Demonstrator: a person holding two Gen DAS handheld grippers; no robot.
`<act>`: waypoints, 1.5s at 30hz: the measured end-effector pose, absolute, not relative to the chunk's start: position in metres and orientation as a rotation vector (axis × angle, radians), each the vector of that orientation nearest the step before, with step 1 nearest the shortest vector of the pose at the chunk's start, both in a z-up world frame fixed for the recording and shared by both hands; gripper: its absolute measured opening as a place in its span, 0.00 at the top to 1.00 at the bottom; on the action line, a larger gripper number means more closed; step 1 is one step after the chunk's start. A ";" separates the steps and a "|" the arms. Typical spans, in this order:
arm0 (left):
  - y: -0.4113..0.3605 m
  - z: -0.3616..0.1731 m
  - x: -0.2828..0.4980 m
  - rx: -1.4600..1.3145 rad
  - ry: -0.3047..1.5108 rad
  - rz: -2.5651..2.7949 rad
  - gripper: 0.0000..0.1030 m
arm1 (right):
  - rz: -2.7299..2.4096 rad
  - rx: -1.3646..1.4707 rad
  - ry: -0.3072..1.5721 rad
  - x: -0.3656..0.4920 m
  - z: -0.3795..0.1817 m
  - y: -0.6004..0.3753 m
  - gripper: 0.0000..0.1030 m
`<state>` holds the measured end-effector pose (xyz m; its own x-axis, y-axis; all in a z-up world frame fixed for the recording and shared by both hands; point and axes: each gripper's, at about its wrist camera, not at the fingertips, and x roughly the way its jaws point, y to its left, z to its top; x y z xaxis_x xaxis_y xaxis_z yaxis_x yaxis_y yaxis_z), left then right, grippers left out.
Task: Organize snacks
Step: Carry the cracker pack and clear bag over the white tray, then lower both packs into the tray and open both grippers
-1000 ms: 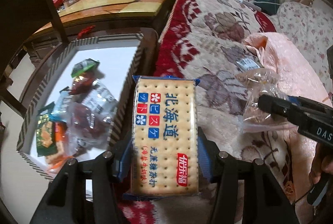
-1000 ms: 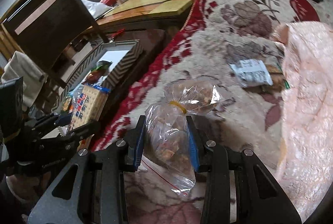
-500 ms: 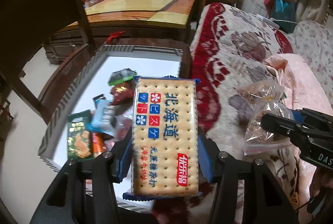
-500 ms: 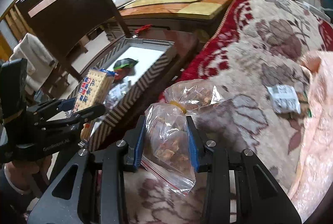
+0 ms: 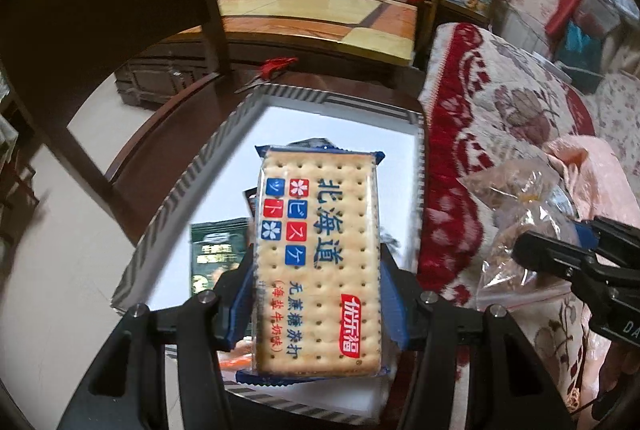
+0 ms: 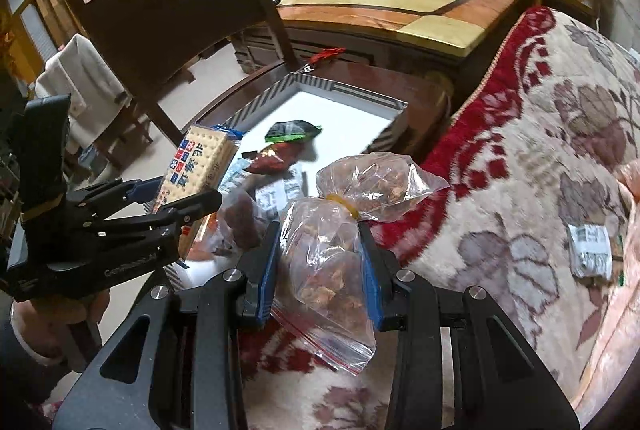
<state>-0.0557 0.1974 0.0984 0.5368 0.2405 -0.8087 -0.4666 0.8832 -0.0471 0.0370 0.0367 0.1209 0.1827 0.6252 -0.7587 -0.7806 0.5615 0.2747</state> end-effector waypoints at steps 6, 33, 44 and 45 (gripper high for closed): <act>0.219 0.091 -0.062 -0.294 0.926 0.473 0.45 | 1.025 -0.211 0.978 0.037 0.116 0.059 0.66; 0.254 0.059 -0.051 -0.329 0.987 0.523 0.44 | 1.080 -0.222 1.084 0.050 0.064 0.148 0.66; 0.254 0.058 -0.048 -0.327 0.998 0.539 0.43 | 1.075 -0.149 1.111 0.055 0.059 0.139 0.48; 0.254 0.058 -0.048 -0.325 0.998 0.543 0.42 | 1.073 -0.149 1.103 0.054 0.061 0.136 0.47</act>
